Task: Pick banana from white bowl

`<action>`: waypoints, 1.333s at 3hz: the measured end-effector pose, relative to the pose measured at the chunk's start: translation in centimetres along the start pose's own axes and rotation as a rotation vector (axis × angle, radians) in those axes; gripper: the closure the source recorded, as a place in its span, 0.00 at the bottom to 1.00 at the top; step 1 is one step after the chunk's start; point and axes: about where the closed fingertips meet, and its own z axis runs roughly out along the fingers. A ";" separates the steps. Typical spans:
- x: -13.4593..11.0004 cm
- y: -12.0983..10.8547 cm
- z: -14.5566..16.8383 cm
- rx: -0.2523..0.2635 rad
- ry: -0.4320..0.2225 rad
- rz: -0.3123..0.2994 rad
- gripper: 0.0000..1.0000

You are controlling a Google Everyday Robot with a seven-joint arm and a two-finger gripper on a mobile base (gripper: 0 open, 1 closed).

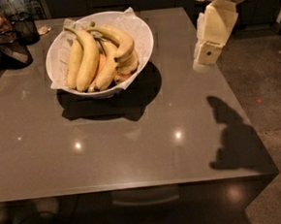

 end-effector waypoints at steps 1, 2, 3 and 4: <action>-0.5 -0.5 0.2 -0.004 -0.059 0.036 0.00; -3.6 -1.9 0.9 -0.054 -0.118 0.054 0.00; -8.2 -3.8 2.8 -0.098 -0.138 0.044 0.00; -9.8 -4.5 2.9 -0.075 -0.169 0.033 0.00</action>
Offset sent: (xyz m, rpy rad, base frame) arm 0.0439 0.0773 0.0244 0.2064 0.1274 0.0448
